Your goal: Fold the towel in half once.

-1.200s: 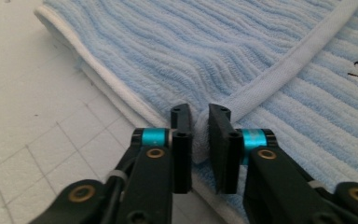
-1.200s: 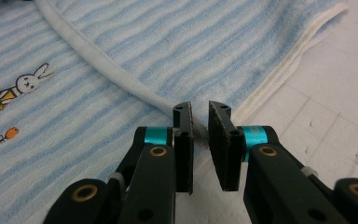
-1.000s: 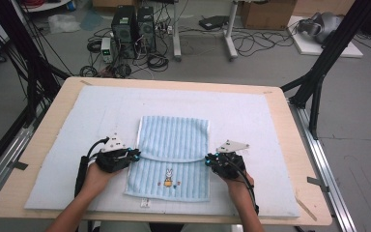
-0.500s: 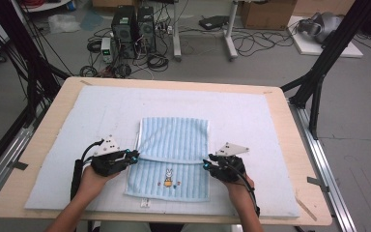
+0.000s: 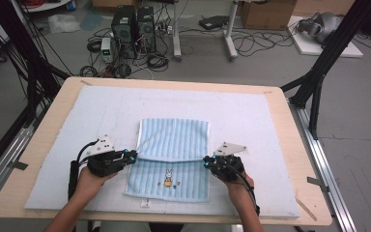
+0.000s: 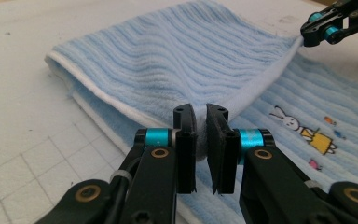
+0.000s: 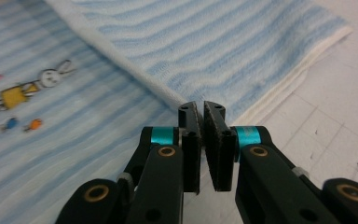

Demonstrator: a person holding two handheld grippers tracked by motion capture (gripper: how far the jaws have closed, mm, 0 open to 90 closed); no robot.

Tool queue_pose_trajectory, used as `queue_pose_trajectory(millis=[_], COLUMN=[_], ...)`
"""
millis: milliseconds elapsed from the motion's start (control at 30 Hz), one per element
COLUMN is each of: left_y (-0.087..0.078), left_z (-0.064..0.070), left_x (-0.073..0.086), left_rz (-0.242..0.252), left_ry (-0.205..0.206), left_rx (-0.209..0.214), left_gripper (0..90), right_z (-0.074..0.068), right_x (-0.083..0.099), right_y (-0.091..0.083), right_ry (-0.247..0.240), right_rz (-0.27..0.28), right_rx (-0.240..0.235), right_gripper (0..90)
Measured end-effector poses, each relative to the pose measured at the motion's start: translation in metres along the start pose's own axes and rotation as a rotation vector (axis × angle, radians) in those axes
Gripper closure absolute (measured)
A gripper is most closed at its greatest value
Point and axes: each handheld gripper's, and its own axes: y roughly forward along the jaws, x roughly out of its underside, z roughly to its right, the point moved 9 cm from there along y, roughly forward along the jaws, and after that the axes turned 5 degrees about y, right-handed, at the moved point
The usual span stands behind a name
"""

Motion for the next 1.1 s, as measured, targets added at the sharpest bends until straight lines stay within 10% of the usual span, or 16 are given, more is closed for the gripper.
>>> queue_pose_trajectory(millis=[633,767,1100], left_y=[-0.041,-0.032,-0.002], left_z=[0.045,0.03,-0.031], left_x=[0.025,0.025,0.002], left_rz=[-0.056,-0.078,-0.033], left_ry=[-0.021,-0.075,-0.192], left_rx=[0.183,0.097,-0.054], left_gripper=[80.9,45.3,40.1], right_z=[-0.053,-0.045,-0.009], right_x=[0.028,0.031,0.002], right_y=[-0.051,-0.046,-0.02], right_ry=[-0.093,-0.05,0.059], right_rz=[-0.035,-0.038,0.021], right_rx=[-0.142,-0.127,-0.02], right_gripper=[85.3,76.0,62.3])
